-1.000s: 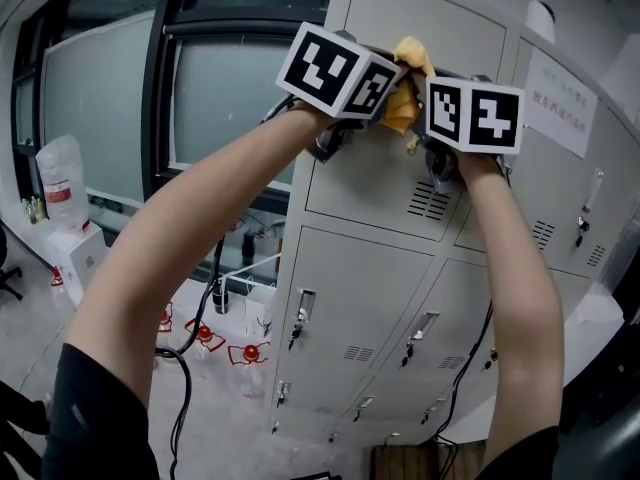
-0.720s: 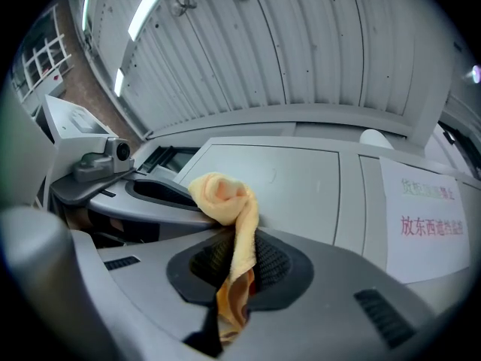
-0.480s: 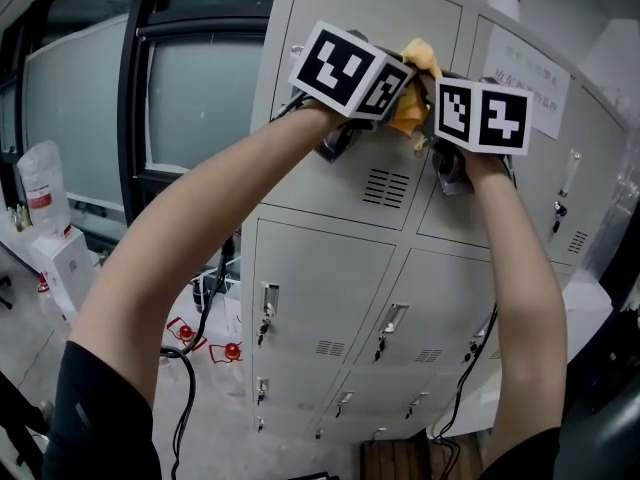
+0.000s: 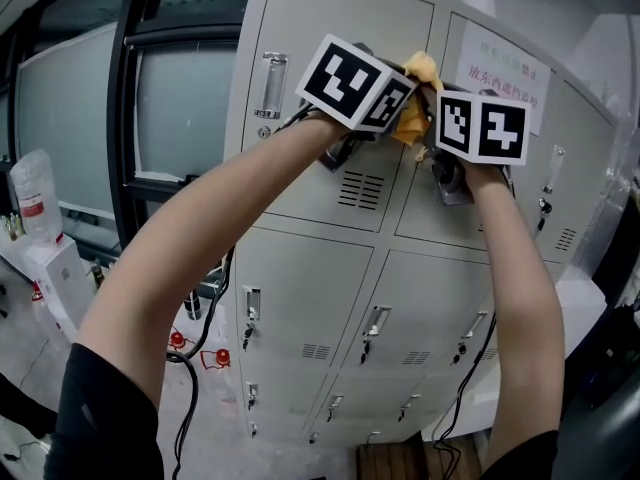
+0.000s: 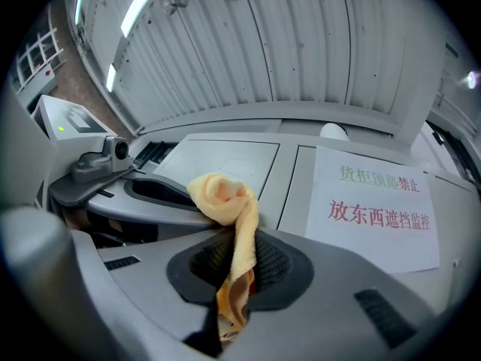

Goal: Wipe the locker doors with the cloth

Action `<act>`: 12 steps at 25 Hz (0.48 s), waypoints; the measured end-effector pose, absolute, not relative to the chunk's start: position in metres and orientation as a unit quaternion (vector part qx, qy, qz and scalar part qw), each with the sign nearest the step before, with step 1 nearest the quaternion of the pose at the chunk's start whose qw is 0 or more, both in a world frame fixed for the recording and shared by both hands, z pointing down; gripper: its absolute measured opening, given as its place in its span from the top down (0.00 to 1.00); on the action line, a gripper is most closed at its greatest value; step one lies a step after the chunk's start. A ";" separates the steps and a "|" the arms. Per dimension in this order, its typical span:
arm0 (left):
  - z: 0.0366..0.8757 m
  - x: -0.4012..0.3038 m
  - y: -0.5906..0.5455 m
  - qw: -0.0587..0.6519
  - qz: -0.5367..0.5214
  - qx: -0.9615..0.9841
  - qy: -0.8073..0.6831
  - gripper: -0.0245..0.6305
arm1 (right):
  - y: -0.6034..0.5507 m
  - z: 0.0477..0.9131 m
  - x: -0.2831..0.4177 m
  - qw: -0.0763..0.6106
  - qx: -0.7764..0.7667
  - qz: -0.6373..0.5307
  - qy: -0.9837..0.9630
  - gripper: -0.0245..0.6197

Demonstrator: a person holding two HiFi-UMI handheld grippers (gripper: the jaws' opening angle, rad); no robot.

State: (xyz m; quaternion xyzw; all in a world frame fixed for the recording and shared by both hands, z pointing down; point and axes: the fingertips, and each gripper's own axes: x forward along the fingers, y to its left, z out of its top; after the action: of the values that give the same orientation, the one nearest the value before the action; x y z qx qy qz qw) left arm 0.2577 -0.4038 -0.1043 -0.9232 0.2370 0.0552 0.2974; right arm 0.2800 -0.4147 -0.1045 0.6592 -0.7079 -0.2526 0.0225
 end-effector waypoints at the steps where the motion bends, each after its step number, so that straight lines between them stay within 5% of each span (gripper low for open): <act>1: -0.104 0.259 -0.403 0.298 0.055 -0.923 0.237 0.90 | -0.414 -0.105 0.281 0.022 0.660 -0.252 -0.708 0.87; 12: -0.105 0.249 -0.395 0.317 0.057 -0.922 0.214 0.90 | -0.406 -0.106 0.272 0.004 0.660 -0.256 -0.706 0.87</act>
State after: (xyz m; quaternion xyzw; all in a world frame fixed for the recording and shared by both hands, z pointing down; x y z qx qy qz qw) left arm 0.2494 -0.3951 -0.1053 -0.9223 0.2140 0.0571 0.3167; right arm 0.2719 -0.4064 -0.1063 0.6602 -0.7061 -0.2560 0.0044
